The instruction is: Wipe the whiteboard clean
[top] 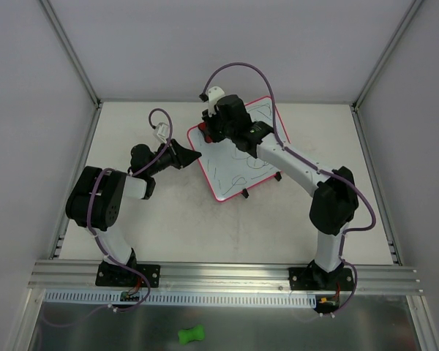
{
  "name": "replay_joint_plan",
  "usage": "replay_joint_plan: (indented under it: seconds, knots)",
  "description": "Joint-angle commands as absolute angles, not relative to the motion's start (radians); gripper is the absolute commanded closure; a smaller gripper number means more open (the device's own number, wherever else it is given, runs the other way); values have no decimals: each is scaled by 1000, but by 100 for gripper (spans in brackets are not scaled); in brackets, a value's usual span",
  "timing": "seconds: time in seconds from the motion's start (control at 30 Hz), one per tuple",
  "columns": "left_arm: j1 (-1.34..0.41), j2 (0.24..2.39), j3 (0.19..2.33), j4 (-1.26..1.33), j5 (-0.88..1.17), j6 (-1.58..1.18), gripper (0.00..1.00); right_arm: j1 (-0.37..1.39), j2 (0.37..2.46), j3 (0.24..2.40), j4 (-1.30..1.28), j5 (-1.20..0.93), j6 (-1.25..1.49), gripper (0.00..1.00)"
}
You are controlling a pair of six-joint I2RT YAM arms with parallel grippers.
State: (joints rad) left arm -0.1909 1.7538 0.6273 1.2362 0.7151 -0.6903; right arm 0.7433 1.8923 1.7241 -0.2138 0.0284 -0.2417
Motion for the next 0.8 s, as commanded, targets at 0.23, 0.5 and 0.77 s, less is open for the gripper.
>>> replay_joint_plan:
  seconds: [0.23,0.5,0.77]
  knots:
    - [-201,1750,624,1307,765,-669,82,779,1910,1752,-175,81,-293,100]
    - [-201,1753,630,1295,770,-673,100,782,1931,1769,-195,80,-276,100]
    - [-201,1756,634,1292,775,-675,100,787,1937,1773,-195,34,-279,100]
